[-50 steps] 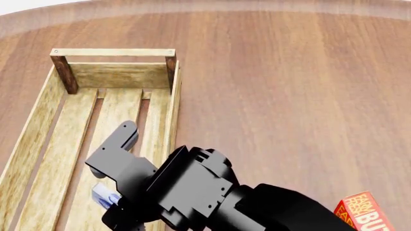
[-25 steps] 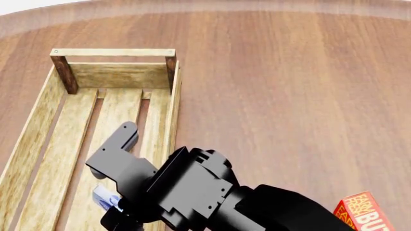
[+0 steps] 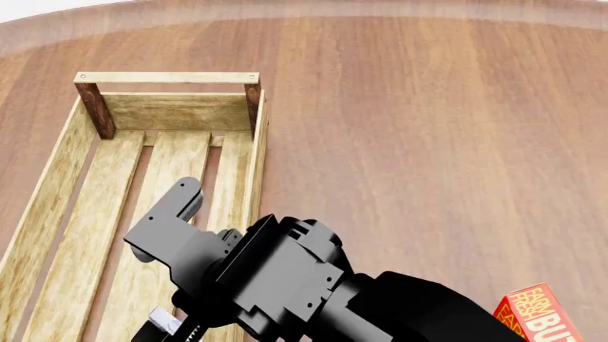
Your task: Pick up the cream cheese and put it in the tray.
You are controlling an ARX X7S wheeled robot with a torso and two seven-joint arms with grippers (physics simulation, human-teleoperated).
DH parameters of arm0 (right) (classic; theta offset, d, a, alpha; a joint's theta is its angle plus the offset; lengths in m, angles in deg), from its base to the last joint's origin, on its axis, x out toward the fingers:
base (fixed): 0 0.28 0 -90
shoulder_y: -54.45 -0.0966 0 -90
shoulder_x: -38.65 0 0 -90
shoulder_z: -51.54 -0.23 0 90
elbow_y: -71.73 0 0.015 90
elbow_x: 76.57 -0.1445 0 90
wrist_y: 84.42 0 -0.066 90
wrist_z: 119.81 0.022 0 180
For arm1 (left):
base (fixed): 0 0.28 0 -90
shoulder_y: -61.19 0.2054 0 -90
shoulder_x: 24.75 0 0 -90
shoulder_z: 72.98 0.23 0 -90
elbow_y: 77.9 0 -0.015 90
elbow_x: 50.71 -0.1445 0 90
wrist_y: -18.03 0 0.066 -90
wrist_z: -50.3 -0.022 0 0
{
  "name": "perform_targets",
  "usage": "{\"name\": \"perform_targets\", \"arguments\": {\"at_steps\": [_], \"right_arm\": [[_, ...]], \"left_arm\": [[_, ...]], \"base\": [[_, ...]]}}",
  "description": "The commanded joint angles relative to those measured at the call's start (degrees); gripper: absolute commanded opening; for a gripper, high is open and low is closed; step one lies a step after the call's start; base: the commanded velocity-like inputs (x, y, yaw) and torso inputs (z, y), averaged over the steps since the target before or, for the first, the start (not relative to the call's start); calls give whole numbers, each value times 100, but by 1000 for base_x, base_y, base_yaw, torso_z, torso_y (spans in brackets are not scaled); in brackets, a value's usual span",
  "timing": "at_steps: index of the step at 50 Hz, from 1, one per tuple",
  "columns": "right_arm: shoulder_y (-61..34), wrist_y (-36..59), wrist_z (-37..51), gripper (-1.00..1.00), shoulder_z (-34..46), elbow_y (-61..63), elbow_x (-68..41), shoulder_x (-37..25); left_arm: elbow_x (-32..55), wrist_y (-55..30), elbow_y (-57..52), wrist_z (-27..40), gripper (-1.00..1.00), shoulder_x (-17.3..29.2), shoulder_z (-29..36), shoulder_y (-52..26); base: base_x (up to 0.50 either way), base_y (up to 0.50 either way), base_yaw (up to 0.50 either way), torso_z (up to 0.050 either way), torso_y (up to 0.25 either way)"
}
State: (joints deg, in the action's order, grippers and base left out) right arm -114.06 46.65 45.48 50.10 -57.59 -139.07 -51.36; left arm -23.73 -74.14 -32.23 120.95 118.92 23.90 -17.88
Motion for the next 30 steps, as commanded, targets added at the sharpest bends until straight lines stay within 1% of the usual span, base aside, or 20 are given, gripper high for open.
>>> {"name": "perform_targets", "arguments": {"at_steps": [1, 8, 9, 30], "right_arm": [[-2, -1, -2, 100, -4, 1, 2, 1], [-2, -1, -2, 100, -4, 1, 2, 1], [-41, -119, 144, 100, -6, 0, 63, 1], [-259, -362, -52, 100, 11, 324, -126, 1]], "left_arm": [[-5, -6, -19, -27, 100, -22, -16, 4], [-1, -47, -61, -30, 100, -19, -27, -13], [3, -42, -65, -35, 100, -21, -32, -14], [-26, -117, -147, -87, 100, -54, -7, -88]], "base": [[0, 0, 0, 0, 0], [0, 0, 0, 0, 0], [0, 0, 0, 0, 0], [0, 0, 0, 0, 0]]}}
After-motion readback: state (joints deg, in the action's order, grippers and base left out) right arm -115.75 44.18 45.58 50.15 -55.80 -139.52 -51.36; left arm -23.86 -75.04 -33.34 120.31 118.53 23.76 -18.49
